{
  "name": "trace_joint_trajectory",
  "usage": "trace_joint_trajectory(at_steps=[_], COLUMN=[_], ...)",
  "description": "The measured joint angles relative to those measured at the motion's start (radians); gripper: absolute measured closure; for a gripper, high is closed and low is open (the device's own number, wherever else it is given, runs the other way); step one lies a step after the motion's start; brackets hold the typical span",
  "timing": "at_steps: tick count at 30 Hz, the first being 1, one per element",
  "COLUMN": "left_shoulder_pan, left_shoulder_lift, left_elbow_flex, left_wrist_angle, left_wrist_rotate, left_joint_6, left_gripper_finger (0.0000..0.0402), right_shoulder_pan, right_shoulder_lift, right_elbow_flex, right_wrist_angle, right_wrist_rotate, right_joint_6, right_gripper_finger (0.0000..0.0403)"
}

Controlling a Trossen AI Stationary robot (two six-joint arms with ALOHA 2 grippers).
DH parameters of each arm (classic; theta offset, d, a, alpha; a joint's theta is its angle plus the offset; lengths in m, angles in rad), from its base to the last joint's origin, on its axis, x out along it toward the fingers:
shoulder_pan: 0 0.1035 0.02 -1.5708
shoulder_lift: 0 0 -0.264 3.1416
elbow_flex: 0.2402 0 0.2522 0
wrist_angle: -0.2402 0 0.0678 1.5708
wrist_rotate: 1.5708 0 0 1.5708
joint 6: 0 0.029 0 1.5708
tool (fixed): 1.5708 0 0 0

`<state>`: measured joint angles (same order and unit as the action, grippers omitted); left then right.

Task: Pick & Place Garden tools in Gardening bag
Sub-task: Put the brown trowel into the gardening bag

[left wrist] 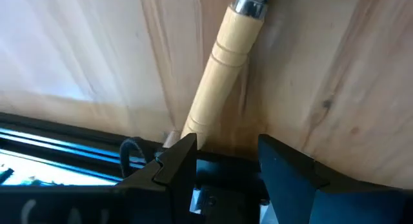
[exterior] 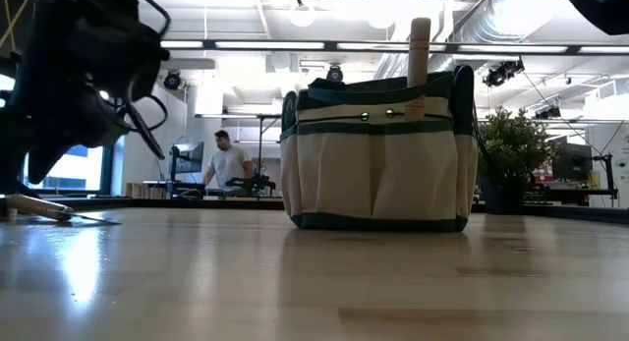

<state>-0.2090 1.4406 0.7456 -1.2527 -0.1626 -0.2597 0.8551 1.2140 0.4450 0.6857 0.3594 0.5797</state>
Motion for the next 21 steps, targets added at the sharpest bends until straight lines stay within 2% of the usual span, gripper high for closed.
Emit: trace_joint_trajectory(at_steps=[5, 12, 21], left_shoulder_pan=[0.029, 0.029, 0.122], left_shoulder_lift=[0.000, 0.000, 0.000], left_elbow_flex=[0.000, 0.000, -0.001], left_wrist_angle=[0.013, 0.013, 0.016], left_wrist_rotate=[0.058, 0.052, 0.060], left_joint_6=[0.044, 0.039, 0.046], left_gripper_finger=[0.0245, 0.0245, 0.0245], right_shoulder_pan=[0.000, 0.000, 0.000], right_shoulder_lift=[0.000, 0.000, 0.000], right_elbow_flex=[0.000, 0.000, 0.000], right_wrist_angle=[0.000, 0.000, 0.000], right_wrist_rotate=[0.000, 0.000, 0.000], right_joint_6=[0.000, 0.000, -0.001], right_gripper_finger=[0.0172, 0.0172, 0.0172])
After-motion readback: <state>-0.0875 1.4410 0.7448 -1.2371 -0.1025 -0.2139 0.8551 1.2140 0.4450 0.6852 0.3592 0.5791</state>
